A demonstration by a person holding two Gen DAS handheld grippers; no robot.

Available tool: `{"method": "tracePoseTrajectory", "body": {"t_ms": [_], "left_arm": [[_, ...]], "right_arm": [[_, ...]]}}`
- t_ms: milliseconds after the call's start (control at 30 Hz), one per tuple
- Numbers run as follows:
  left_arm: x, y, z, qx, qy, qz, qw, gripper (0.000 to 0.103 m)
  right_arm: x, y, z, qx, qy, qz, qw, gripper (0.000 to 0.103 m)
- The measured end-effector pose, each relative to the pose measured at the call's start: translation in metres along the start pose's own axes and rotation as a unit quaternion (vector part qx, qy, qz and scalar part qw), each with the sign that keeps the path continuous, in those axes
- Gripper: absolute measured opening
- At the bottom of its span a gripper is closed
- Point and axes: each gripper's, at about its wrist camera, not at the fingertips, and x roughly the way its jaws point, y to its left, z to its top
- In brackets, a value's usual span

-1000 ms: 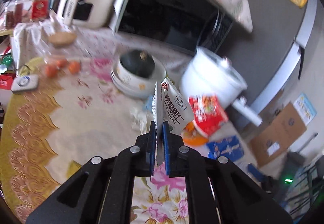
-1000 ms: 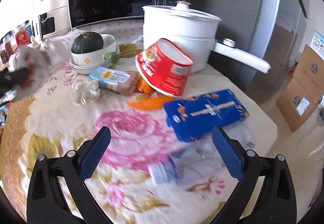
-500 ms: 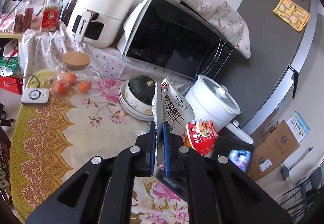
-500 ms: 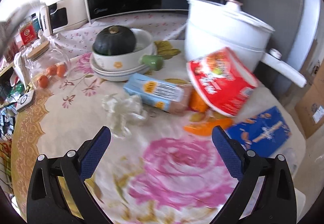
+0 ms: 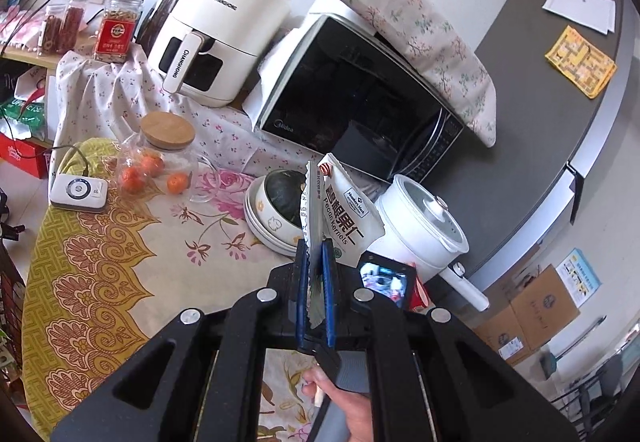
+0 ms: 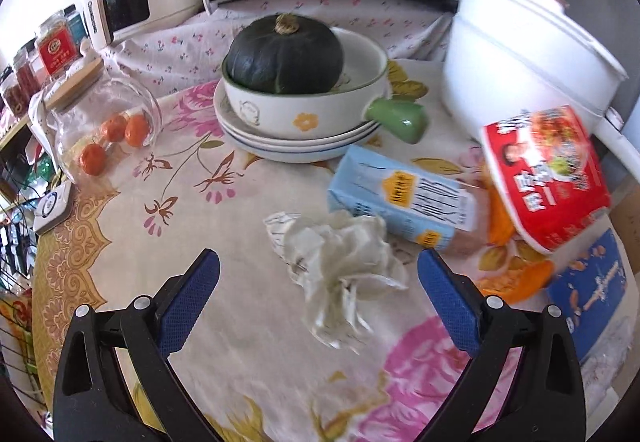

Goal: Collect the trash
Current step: 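Grasp the crumpled white tissue with the right gripper while the left holds the wrapper, then carry both to the white bin, open the right gripper while the left releases the wrapper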

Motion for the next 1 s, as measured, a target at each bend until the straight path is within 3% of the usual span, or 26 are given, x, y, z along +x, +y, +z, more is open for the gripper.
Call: {"method": "tracePoseTrajectory", "body": {"t_ms": [167,233,367,567,600,633,800,1000], "left_arm": [[0.001,0.008,0.003,-0.014,0.003,-0.002,0.9999,0.007],[0.003,0.011,0.003,-0.020,0.006,-0.004,0.9998,0.007],[0.008,0.012,0.002,-0.024,0.015,-0.002,0.9996,0.007],[0.009,0.011,0.000,-0.023,0.017,0.005,0.9996,0.007],[0.010,0.011,0.000,-0.023,0.017,0.007,0.9996,0.007],[0.011,0.012,-0.001,-0.025,0.019,0.009,0.9995,0.007],[0.016,0.016,-0.003,-0.041,0.030,0.007,0.9987,0.007],[0.016,0.014,-0.005,-0.043,0.030,0.008,0.9986,0.007]], "right_arm": [[0.023,0.003,0.003,0.005,0.019,-0.005,1.000,0.079],[0.027,0.002,0.003,0.006,0.026,-0.005,1.000,0.063],[0.028,0.001,0.004,0.005,0.021,-0.002,1.000,0.058],[0.018,0.003,-0.001,-0.018,0.007,-0.002,1.000,0.041],[0.016,0.003,-0.001,-0.022,0.004,0.001,1.000,0.035],[0.012,0.002,-0.002,-0.026,0.002,0.013,1.000,0.022],[0.001,0.004,-0.011,-0.050,-0.003,0.008,0.999,0.020],[-0.017,-0.010,-0.022,-0.037,-0.023,0.017,0.999,0.018]]}}
